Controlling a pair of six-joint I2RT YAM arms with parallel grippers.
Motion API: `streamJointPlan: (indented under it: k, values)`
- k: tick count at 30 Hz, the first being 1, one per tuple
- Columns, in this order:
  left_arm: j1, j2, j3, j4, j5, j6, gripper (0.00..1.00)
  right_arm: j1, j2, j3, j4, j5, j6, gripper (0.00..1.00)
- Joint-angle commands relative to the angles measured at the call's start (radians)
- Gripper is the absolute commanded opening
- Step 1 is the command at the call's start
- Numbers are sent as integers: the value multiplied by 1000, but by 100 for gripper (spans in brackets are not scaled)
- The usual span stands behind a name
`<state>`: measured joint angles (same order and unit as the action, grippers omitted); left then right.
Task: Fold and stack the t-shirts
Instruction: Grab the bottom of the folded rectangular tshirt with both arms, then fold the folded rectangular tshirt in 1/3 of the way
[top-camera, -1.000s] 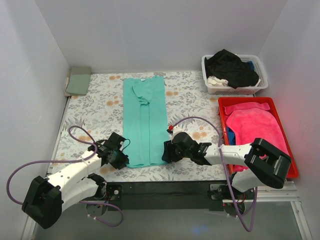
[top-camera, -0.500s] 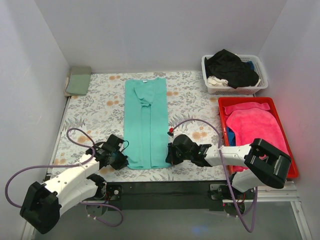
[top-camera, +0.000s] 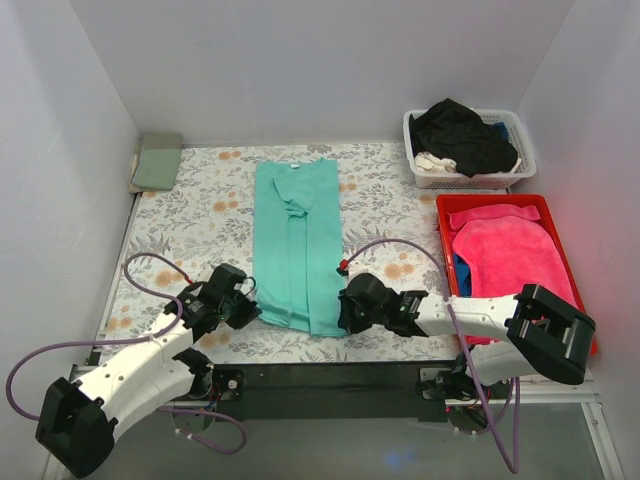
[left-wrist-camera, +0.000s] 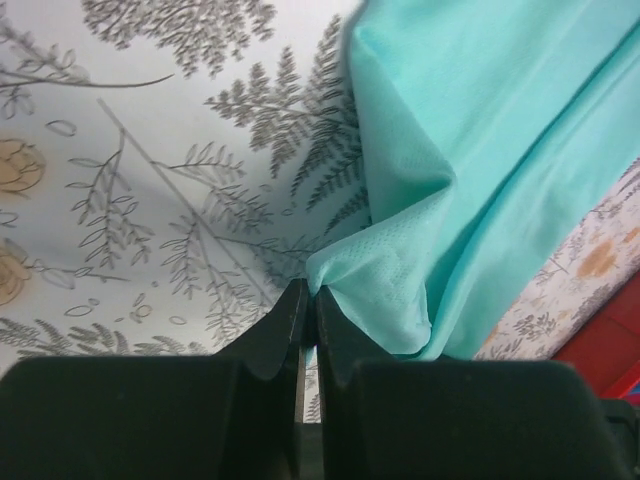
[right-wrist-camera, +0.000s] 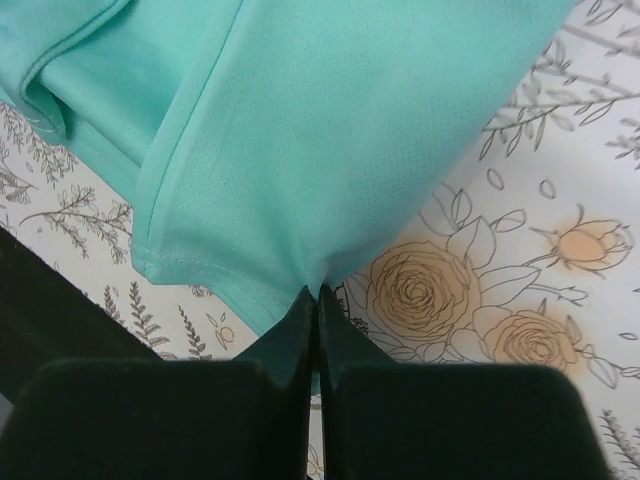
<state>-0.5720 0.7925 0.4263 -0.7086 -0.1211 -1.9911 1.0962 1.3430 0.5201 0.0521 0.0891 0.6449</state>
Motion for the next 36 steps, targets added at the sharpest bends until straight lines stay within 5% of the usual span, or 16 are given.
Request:
streamJointPlan:
  k: [1,15,36]
  values:
    - [-5,46,63,73,-63,14,0,7,-27,87,-81,119,-48,1]
    - [-8,137,200,124,-268,21,0,-76,22,331,-120,326,-223,1]
    - [20,645,463,422,-537,195,0,-318,376,609,43,206,-393,1]
